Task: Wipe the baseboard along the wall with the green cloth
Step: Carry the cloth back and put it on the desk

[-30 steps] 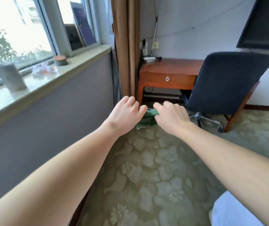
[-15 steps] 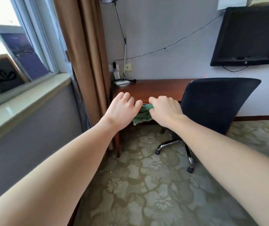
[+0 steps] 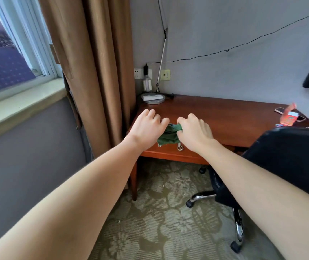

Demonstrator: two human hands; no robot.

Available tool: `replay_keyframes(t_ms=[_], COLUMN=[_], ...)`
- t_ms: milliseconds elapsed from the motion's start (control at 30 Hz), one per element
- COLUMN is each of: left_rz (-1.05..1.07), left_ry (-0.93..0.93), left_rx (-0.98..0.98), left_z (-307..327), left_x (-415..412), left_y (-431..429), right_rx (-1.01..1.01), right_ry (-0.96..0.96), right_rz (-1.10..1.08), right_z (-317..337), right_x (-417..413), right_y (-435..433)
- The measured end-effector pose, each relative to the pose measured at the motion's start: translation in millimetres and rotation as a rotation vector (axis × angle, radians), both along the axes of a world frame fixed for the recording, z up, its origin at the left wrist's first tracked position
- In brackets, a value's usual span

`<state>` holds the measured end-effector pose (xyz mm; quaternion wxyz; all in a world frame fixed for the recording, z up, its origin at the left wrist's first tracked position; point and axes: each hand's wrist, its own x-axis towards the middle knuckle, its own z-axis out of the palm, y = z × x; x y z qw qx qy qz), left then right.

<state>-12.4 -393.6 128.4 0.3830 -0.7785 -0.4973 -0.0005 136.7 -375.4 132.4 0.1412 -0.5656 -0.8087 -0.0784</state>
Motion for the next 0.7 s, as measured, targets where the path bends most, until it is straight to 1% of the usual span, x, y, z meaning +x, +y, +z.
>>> replay_keyframes(t_ms=[167,300,367,467,533,600,700], left_rz=[0.047,0.007,0.006,-0.009,-0.020,-0.057,-0.055], left_ry=[-0.068,-0.007,-0.015,-0.048,-0.036,-0.043,-0.051], left_rx=[-0.087,-0.079,-0.127,-0.204,-0.238,-0.236,-0.276], left_z=[-32.8,-44.7,-53.0,-65.5,-72.7,-79.1,-92.2], left_x=[-10.6,-23.8,-30.5,-43.8,-48.5,-50.3,-54.4], left_y=[135.5,246.8,292.3,343.6,370.1,391.9,416.7], right_rx=[-0.066,-0.112,-0.148,-0.215,-0.256,-0.288,-0.315], right_ry=[-0.023,-0.047,-0.050,-0.041,-0.047,-0.057,-0.069], right_rz=[-0.027,-0.049,-0.059,-0.072,-0.071,-0.075,-0.072], right_z=[-26.8,-41.9,-46.6,-53.0,-60.8,-69.6,-83.6], right_x=[-12.0,-26.4,-32.7,-43.4,-49.8,-54.9,-60.0], right_y=[127.1,236.1,278.4,326.3,352.4,375.6,400.5])
